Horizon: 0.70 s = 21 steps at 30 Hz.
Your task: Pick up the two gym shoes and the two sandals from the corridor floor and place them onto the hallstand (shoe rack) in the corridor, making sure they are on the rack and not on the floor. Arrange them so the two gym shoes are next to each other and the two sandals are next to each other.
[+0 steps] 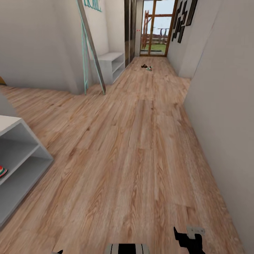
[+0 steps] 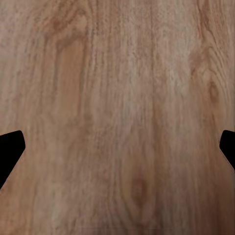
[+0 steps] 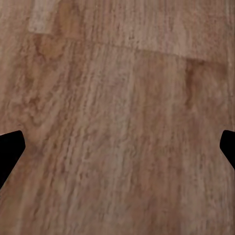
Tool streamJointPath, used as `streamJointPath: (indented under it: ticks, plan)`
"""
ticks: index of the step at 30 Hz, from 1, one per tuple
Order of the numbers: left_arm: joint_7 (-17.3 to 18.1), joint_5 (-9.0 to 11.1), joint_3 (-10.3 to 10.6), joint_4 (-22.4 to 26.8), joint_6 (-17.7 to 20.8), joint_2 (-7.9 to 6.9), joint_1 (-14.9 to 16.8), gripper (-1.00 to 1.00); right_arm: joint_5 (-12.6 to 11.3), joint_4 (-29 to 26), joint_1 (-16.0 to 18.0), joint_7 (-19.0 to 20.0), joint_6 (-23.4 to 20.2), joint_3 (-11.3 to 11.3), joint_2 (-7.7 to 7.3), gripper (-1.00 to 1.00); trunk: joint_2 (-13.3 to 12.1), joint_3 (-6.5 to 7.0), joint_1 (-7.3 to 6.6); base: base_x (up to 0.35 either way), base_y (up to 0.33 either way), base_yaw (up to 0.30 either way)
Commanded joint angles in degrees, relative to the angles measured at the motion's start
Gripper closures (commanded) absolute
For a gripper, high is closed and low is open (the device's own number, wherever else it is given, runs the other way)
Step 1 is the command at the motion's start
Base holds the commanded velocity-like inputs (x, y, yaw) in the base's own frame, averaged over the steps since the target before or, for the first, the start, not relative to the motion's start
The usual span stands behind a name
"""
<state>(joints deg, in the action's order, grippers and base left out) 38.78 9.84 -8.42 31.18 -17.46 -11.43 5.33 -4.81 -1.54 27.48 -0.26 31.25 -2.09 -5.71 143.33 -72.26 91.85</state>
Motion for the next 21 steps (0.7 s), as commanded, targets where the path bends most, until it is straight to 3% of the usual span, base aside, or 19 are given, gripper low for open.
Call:
streamJointPath:
  ticks: [1,21]
  plan:
    - [0.42,0.36,-0.10,-0.07,0.06,0.00,0.03,-1.00,-0.48,0.04,0.03,0.04,0.17,-0.28,0.00,-1.00,0.01,-0.04,0.02,0.339,0.000,-0.010]
    - [0.42,0.36,-0.12,-0.07,0.06,-0.03,0.03,-1.00,-0.31,0.04,-0.06,0.12,0.21,-0.46,-0.08,-1.00,0.01,-0.04,0.02,0.339,0.000,-0.001]
